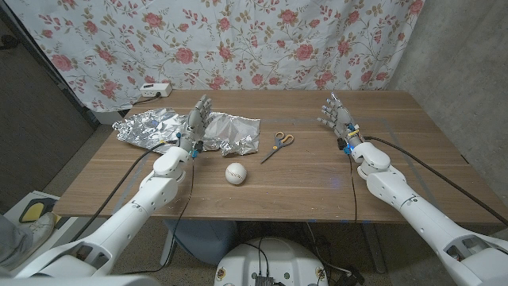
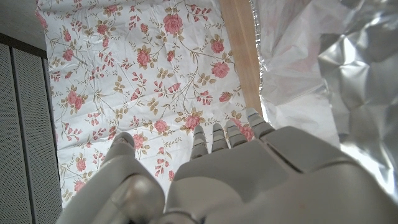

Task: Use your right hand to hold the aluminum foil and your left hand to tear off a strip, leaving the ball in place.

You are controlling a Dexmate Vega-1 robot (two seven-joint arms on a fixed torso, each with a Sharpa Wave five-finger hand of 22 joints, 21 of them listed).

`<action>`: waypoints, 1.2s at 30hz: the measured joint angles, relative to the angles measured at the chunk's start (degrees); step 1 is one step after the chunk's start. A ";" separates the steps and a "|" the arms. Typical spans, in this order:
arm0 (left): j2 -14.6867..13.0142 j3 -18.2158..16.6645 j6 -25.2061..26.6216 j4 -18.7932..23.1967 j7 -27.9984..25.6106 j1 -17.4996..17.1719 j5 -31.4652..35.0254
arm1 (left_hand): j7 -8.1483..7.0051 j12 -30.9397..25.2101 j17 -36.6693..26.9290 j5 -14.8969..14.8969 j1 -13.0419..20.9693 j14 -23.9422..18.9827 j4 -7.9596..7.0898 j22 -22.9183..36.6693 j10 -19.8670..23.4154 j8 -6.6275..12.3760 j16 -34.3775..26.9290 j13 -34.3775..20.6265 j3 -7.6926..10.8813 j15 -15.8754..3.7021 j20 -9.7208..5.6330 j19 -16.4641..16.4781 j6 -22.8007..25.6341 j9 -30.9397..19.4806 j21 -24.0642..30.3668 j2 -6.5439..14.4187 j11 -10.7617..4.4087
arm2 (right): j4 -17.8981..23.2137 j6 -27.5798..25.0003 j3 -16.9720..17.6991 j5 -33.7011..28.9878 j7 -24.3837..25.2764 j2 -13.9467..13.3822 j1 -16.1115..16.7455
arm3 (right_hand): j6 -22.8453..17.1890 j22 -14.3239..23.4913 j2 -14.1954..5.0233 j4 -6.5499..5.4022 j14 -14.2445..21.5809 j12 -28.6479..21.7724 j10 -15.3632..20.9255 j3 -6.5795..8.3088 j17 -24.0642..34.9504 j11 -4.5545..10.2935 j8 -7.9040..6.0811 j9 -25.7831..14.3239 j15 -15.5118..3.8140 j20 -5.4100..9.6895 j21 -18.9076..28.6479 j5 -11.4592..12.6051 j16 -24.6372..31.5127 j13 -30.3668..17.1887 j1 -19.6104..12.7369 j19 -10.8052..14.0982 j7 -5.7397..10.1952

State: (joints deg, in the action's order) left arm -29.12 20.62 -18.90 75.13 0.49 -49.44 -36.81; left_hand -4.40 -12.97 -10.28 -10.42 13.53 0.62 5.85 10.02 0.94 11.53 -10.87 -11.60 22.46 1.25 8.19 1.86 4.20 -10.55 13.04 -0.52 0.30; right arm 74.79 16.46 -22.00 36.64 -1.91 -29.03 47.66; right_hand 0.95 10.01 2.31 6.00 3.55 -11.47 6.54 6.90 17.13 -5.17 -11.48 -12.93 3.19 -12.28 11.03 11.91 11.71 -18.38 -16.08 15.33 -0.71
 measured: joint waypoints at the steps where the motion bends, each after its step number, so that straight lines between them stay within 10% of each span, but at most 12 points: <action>1: 0.01 -0.25 -0.08 0.18 -0.02 -0.21 0.00 | -0.13 0.00 0.00 0.00 0.00 0.00 0.00 0.00 0.00 0.00 0.00 0.00 0.00 0.00 0.00 0.00 0.13 0.00 0.00 0.00 0.00 | 0.20 0.00 -0.02 -0.45 -0.01 -0.08 0.00 | 0.00 0.00 -0.20 0.00 0.00 0.00 0.12 0.00 -0.09 0.12 0.00 0.04 0.00 0.00 0.00 0.00 0.00 0.05 -0.32 0.00 0.00; 9: -0.07 -0.43 -0.28 0.19 0.28 -0.36 -0.26 | -0.31 0.00 0.01 0.00 0.00 0.00 0.00 -0.01 0.00 0.00 0.00 0.00 0.00 0.00 0.00 0.00 0.31 0.00 0.00 0.00 0.00 | 1.39 0.10 -0.26 -1.07 0.22 -0.34 0.00 | -0.22 -0.16 -0.70 1.03 -2.30 -0.20 1.35 1.03 -0.92 4.86 -0.39 0.52 -0.41 0.29 -0.67 0.00 -0.28 1.08 -3.12 -3.42 1.24; 36: -2.05 -1.47 0.39 5.15 -1.81 -3.94 -0.23 | 0.21 0.00 0.02 0.00 0.21 0.52 0.00 -0.02 0.09 0.00 0.00 0.02 -0.01 0.50 0.00 -0.01 0.40 0.02 -0.38 0.22 0.53 | 6.70 -1.51 -2.69 -7.80 1.02 -4.23 -1.35 | -2.19 -0.15 -2.86 2.85 -4.35 -0.64 3.66 2.84 -2.24 4.70 -1.27 0.95 -2.46 0.10 -1.12 -0.28 -0.27 2.16 -7.39 -8.35 0.71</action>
State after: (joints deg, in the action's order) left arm -31.17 19.15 -18.50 80.28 -1.32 -53.38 -37.04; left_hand -4.19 -12.97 -10.26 -10.41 13.74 1.14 5.85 10.00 1.02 11.52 -10.87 -11.58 22.45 1.75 8.19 1.85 4.60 -10.53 12.66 -0.30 0.84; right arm 81.49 14.96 -24.69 28.84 -0.89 -33.26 46.31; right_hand -1.24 9.86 -0.55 8.85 -0.80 -12.10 10.20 9.74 14.89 -0.48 -12.76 -11.97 0.73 -12.18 9.92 11.63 11.44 -16.22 -23.47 6.97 0.00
